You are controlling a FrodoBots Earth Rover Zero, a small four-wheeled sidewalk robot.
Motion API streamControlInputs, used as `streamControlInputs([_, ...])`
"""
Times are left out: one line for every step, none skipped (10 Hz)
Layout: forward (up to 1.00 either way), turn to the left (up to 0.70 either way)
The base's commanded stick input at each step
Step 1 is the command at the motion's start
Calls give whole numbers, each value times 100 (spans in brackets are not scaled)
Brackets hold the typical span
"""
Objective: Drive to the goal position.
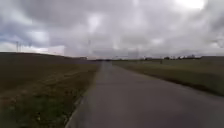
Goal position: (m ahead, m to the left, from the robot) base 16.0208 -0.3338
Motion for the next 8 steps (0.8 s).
streamControlInputs([100,36])
streamControlInputs([100,20])
streamControlInputs([100,10])
streamControlInputs([100,0])
streamControlInputs([100,0])
streamControlInputs([100,0])
streamControlInputs([100,0])
streamControlInputs([100,0])
